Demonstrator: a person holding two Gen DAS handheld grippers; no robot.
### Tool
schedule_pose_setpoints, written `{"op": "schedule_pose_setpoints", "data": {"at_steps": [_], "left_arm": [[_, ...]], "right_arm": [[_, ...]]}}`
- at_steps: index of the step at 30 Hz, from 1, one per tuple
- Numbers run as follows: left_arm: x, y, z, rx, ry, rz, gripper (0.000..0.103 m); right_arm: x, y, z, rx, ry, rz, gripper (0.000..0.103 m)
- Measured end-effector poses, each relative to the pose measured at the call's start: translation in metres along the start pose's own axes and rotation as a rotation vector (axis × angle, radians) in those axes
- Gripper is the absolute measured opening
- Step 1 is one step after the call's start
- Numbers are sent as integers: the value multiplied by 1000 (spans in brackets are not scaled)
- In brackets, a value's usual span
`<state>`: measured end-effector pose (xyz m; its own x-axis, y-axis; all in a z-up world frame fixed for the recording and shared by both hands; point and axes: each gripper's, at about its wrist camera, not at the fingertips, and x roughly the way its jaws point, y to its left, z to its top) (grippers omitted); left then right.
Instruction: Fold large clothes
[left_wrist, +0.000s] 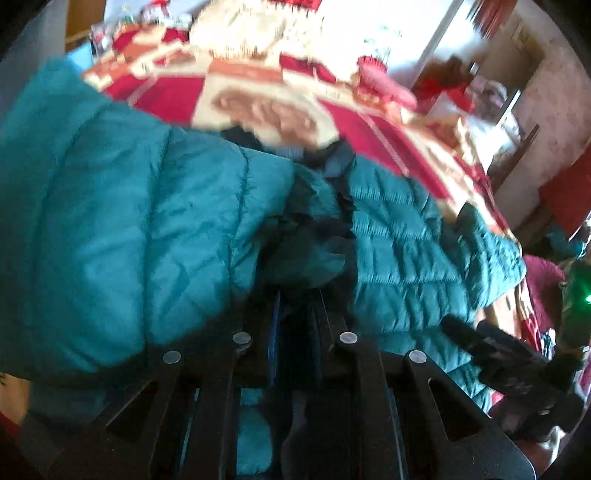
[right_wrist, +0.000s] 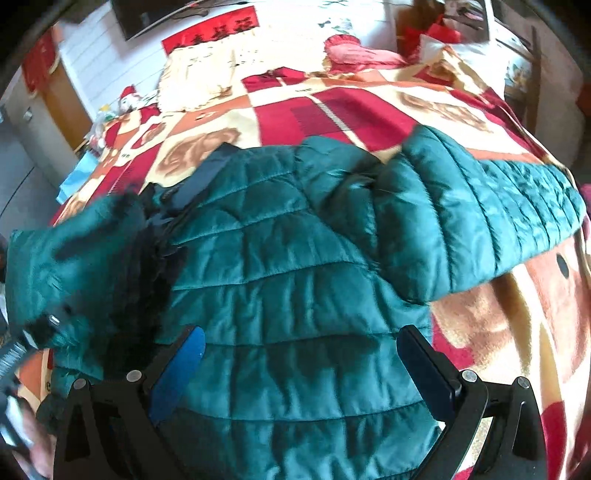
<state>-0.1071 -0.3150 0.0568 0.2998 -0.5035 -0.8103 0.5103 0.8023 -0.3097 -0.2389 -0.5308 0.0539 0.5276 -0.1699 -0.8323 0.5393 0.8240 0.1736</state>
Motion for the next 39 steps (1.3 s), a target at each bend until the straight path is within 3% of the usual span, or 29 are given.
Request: {"op": "schedule_pose_setpoints", "data": {"at_steps": [3, 6, 11, 12, 15, 16, 21, 25, 30, 32, 34, 39], "left_arm": [[11, 2, -5, -9, 53, -23, 14], [1, 4, -9, -16, 56, -27, 14], [-48, 8, -15, 29, -42, 27, 18], [-58, 11, -16, 34, -62, 28, 25], [-100, 35, -22, -6, -159, 46, 67], [-112, 44, -23, -27, -194, 59, 72], [-151, 97, -32, -116, -358, 196, 72], [-137, 137, -38, -171, -296, 295, 72], [-109, 162, -47, -220, -220, 318, 72], [-99, 168, -48, -238, -194, 323, 72], [-92, 170, -50, -243, -178, 322, 72], [-91, 166, -51, -225, -165, 345, 72]], "right_arm": [[2, -6, -2, 22, 11, 14, 103], [4, -4, -3, 14, 18, 24, 103], [-3, 4, -4, 12, 4, 65, 103], [-5, 6, -4, 15, -2, 78, 103], [-11, 17, 0, 13, -23, 124, 103], [-12, 22, 1, 10, -27, 146, 103], [-4, 55, 9, -10, -12, 248, 103], [16, 86, 15, -44, 9, 287, 101], [40, 118, 20, -111, 24, 286, 78], [51, 125, 20, -134, 41, 285, 52], [63, 129, 20, -152, 66, 271, 42], [47, 130, 16, -197, -32, 222, 19]]}}
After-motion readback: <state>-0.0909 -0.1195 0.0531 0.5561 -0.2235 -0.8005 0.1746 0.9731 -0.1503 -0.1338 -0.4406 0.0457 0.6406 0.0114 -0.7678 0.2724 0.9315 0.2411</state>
